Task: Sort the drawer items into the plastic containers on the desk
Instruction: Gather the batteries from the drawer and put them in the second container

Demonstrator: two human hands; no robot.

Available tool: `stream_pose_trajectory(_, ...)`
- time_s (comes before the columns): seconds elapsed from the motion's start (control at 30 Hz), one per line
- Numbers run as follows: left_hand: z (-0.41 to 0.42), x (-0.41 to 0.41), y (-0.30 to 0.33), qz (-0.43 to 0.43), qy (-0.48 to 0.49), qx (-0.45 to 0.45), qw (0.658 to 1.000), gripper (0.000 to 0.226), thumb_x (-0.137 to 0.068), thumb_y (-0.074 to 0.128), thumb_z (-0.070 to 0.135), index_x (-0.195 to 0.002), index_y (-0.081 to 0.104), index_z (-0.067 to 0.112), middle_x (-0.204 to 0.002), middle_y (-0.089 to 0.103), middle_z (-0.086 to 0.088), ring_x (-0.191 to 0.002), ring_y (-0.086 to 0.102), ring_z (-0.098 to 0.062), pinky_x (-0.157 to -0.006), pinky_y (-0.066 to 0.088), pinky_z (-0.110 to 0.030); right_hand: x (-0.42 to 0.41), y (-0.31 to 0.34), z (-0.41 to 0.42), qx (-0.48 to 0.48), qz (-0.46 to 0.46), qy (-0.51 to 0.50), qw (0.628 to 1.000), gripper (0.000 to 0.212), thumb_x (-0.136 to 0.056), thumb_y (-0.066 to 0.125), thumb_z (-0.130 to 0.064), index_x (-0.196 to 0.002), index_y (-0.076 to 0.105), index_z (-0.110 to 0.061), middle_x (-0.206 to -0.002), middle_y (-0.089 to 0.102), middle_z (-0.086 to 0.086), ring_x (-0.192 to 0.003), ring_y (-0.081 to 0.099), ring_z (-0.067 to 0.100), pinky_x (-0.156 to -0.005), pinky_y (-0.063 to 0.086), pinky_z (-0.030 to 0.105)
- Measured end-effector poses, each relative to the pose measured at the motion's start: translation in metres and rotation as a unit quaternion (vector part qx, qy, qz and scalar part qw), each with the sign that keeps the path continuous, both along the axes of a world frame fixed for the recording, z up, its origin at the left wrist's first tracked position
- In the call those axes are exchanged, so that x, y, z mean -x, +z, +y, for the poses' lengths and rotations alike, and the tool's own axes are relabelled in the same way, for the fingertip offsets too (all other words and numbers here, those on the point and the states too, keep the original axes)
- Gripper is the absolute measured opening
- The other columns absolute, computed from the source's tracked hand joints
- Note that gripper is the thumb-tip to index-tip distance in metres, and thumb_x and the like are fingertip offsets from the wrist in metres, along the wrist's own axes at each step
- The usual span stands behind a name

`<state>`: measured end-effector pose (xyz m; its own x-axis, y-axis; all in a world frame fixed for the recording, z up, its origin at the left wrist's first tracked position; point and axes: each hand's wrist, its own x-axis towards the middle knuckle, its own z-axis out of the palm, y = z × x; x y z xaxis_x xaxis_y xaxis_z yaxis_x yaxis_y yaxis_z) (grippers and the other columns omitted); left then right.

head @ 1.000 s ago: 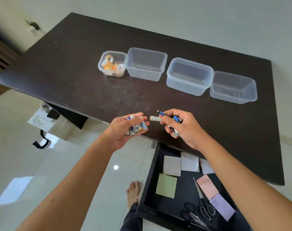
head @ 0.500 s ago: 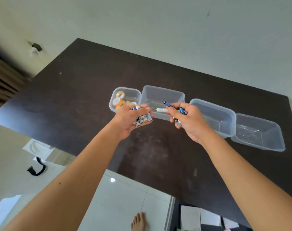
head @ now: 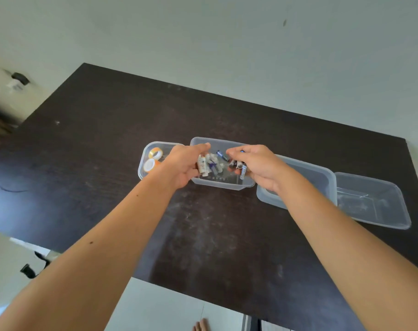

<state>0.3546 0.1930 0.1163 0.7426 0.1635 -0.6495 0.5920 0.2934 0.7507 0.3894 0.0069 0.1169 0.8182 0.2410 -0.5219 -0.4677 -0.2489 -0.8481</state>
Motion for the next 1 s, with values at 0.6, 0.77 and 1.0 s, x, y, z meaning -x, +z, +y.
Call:
stream_pose_trajectory(0.6,0.004,0.024,0.005,-0.054,0.008,0.055,0.997,0.02,-0.109,0.057,0.022,-0.112,0.067,0.005,-0.13,0.071,-0.014,-0.116,0.071,-0.032,-0.107,0.055,-0.048,0.012,0.014,-0.019,-0.07,-0.023,-0.025,0.997,0.027,-0.113,0.047,-0.021,-0.122,0.072,-0.016,-0.136,0.069,0.009,-0.129,0.064,0.027,-0.106,0.056,0.045)
stream_pose_trajectory(0.77,-0.005,0.046,0.007,-0.065,0.017,0.09,0.994,0.026,-0.109,0.056,0.023,-0.124,0.066,0.004,-0.131,0.072,-0.014,-0.113,0.074,-0.029,-0.096,0.06,-0.046,0.033,0.025,-0.035,-0.093,-0.036,-0.037,0.994,0.028,-0.113,0.047,-0.019,-0.125,0.07,-0.009,-0.13,0.072,0.013,-0.121,0.071,0.029,-0.102,0.059,0.043)
stream_pose_trajectory(1.0,-0.041,0.098,0.009,-0.081,-0.004,0.112,0.99,0.022,-0.108,0.057,0.024,-0.119,0.068,0.009,-0.126,0.075,-0.01,-0.112,0.076,-0.026,-0.095,0.061,-0.045,0.093,0.036,-0.082,-0.121,-0.039,-0.065,0.99,0.024,-0.111,0.052,-0.02,-0.119,0.072,-0.008,-0.124,0.075,0.018,-0.114,0.075,0.034,-0.101,0.061,0.045)
